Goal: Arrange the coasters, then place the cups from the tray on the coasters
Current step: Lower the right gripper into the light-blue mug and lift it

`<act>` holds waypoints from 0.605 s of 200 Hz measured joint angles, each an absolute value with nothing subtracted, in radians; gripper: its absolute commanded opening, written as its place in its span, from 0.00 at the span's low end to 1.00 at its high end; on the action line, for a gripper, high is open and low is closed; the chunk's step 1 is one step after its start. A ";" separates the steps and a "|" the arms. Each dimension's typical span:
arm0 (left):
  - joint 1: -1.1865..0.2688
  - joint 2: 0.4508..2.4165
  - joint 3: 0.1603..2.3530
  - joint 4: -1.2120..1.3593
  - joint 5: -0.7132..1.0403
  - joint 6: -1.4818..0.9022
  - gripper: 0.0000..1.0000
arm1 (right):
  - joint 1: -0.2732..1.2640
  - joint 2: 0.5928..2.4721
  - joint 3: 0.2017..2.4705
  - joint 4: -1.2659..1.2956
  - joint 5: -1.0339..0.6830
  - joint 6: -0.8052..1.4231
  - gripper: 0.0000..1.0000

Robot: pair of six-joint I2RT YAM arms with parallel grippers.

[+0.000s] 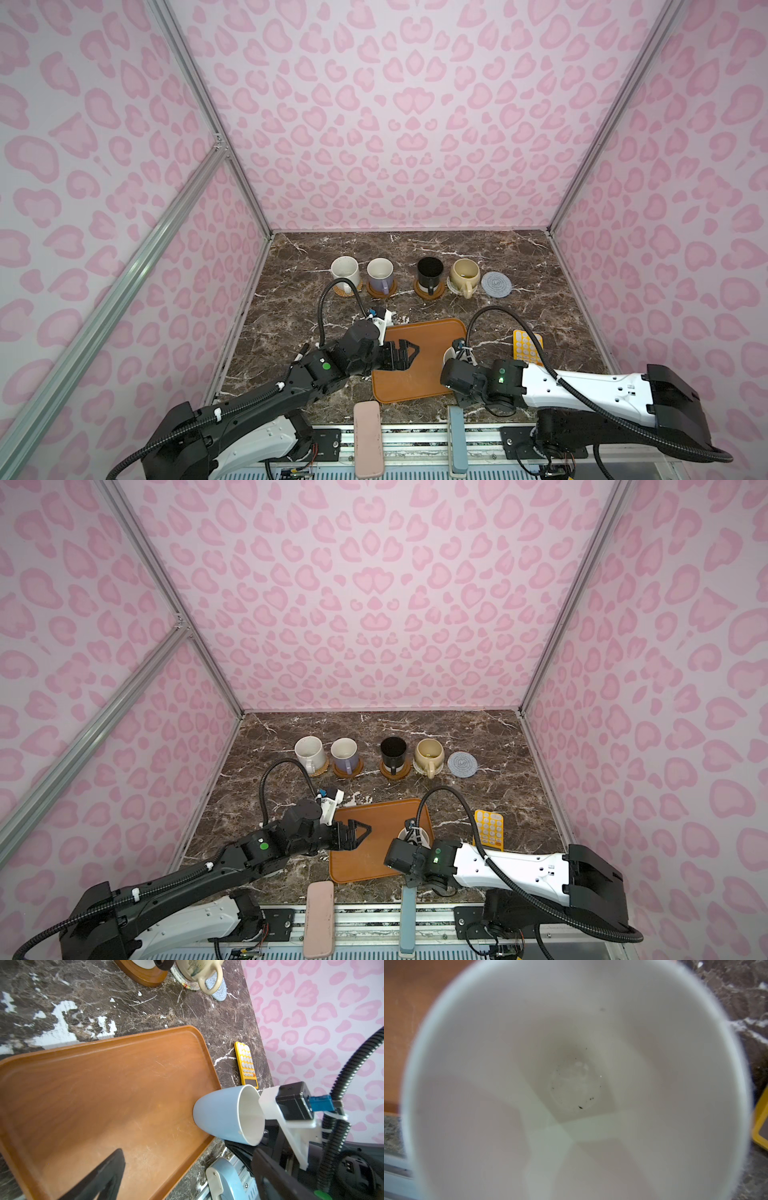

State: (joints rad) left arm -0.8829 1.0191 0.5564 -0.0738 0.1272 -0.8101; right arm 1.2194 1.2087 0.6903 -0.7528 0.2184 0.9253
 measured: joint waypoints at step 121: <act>-0.885 1.006 0.566 -0.072 0.081 -0.810 0.97 | 1.208 1.246 0.773 -0.799 0.282 0.926 0.00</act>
